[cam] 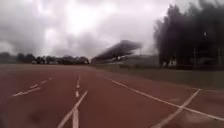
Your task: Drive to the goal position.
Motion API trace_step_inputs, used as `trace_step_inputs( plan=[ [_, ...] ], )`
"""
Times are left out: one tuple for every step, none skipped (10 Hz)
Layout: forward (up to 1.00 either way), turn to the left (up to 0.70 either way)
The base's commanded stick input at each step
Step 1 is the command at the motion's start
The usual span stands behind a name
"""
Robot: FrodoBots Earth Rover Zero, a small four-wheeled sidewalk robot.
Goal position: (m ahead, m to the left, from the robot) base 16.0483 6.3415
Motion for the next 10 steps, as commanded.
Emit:
trace_step_inputs(
  plan=[
    [0.70,0.00],
    [0.70,0.00],
    [0.70,0.00],
    [0.70,0.00],
    [0.70,0.00],
    [0.70,0.00],
    [0.70,0.00],
    [0.70,0.00],
    [0.70,0.00],
    [0.70,0.00]
  ],
)
